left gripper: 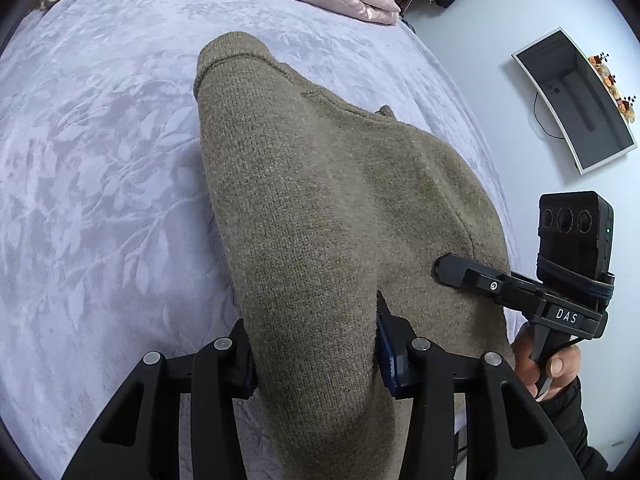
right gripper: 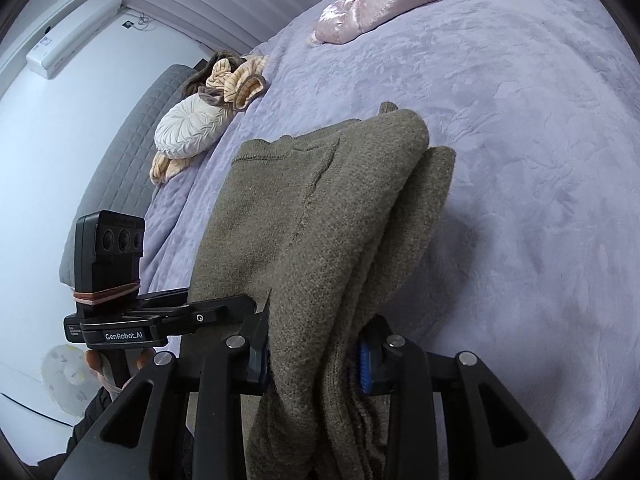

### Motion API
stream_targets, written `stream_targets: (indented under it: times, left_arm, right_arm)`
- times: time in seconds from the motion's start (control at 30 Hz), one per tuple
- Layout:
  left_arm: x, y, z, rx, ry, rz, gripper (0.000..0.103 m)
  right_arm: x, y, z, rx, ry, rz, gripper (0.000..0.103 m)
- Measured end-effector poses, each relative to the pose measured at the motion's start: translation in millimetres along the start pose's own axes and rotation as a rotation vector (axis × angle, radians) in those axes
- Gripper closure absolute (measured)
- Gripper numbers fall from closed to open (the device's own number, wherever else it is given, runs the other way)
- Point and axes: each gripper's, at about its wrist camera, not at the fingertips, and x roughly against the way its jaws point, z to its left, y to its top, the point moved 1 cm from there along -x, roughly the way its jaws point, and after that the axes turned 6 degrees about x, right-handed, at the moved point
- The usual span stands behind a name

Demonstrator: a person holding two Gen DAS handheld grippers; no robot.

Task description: Fold small clothes

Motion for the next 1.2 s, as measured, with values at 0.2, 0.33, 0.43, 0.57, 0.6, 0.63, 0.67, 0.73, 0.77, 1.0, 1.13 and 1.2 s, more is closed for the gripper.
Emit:
stream_targets:
  times: [0.2,0.33,0.43,0.57,0.6,0.63,0.67,0.73,0.77,1.0,1.13,1.2]
  left_arm:
    - [19.1,-38.7,-1.6,-0.028,0.023,-0.014,0.056]
    - [30.2,-63.8,2.4,-0.021,0.024,-0.016,0.056]
    - [34.6,-79.1,4.0,-0.022,0.031,-0.022,0.057]
    - [38.6,-97.3,5.1,-0.019,0.039,-0.031,0.056]
    - [40.0,-102.1,6.5,-0.016,0.038,-0.033,0.056]
    - [41.3,-107.0,8.0,-0.012,0.037,-0.035,0.056]
    - [41.7,-111.8,9.1,-0.009,0.038,-0.037,0.056]
    - [42.2,-120.6,10.5,-0.007,0.043,-0.042,0.056]
    - [42.5,-125.8,11.1,-0.008,0.048,-0.045,0.056]
    - [42.1,-154.7,14.0,-0.002,0.072,-0.061,0.056]
    - [41.4,-169.2,11.3,-0.011,0.081,-0.073,0.056]
    - [39.6,-172.9,11.4,-0.018,0.086,-0.074,0.056]
  right_arm:
    - [7.4,-26.4,27.6,0.028,-0.005,0.015,0.069]
    - [10.8,-45.0,42.2,0.043,-0.006,0.028,0.069]
    - [11.6,-59.2,52.7,0.055,-0.007,0.037,0.069]
    - [10.1,-76.3,63.5,0.067,-0.005,0.045,0.069]
    - [9.9,-80.5,65.8,0.069,-0.004,0.047,0.069]
    - [9.5,-84.2,68.1,0.071,-0.003,0.048,0.069]
    - [9.0,-88.0,71.1,0.077,-0.005,0.049,0.069]
    - [8.3,-95.5,76.4,0.088,-0.009,0.053,0.069]
    - [7.2,-99.1,78.9,0.091,-0.010,0.055,0.069]
    - [4.1,-123.0,84.1,0.097,-0.011,0.067,0.069]
    - [7.5,-135.6,85.5,0.103,-0.012,0.067,0.069]
    - [9.2,-141.7,84.8,0.103,-0.012,0.064,0.069]
